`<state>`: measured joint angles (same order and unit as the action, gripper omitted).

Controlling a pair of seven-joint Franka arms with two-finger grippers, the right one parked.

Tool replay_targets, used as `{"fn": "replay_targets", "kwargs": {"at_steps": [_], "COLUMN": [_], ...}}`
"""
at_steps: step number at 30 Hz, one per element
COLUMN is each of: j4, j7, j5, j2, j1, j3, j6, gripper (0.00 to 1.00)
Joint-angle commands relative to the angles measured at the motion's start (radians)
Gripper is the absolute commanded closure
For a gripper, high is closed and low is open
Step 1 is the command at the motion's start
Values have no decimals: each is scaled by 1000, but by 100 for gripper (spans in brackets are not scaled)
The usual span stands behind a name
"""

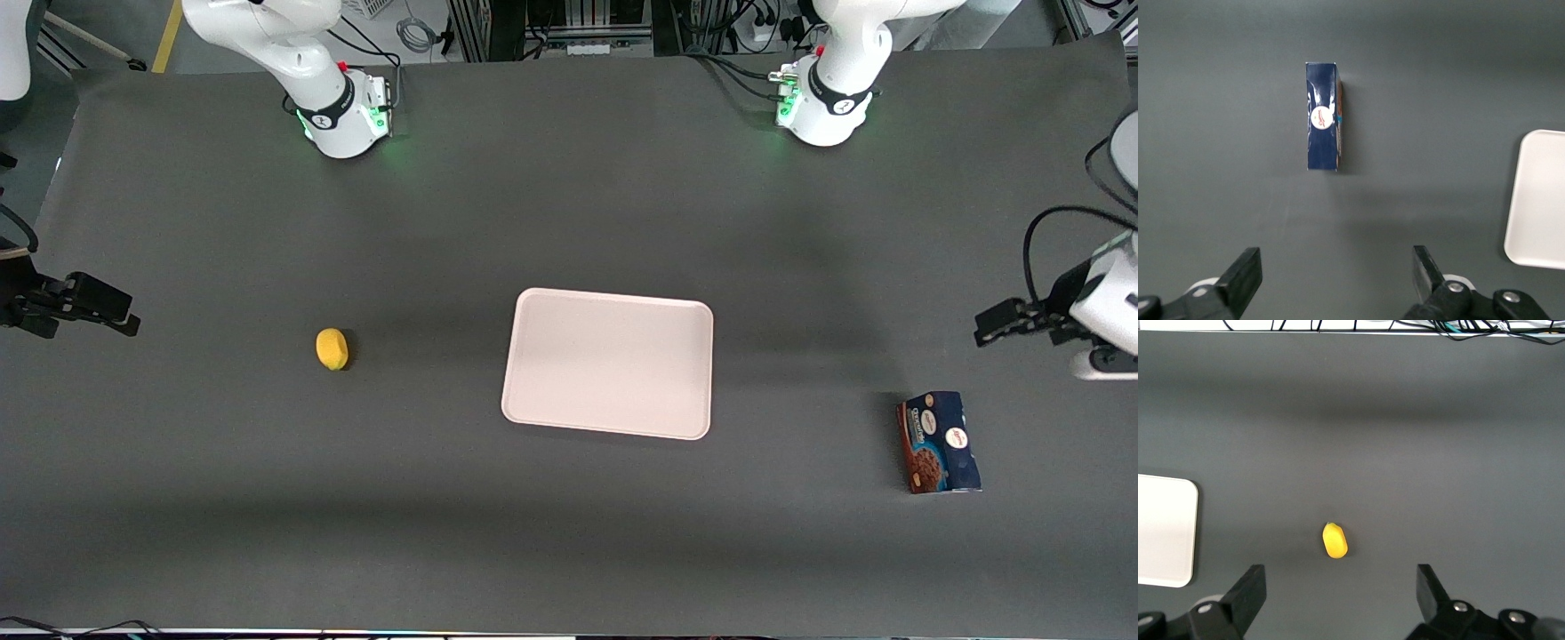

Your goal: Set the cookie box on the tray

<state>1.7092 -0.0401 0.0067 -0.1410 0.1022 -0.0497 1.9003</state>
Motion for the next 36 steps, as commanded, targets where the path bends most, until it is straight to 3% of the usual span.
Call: {"fn": "replay_targets", "kwargs": {"at_steps": [1,16,27,36], "j4": [-6,-6,-6,-6], "j7": [-14,-15,-17,-17], "j5": [12,12,50,52], "j2": [-81,-255,-364,-419], "j1": [-4,2,2,2], "j3": [10,22,22,22], "j6": [74,272,417,465], "gripper": [0,0,0,0]}}
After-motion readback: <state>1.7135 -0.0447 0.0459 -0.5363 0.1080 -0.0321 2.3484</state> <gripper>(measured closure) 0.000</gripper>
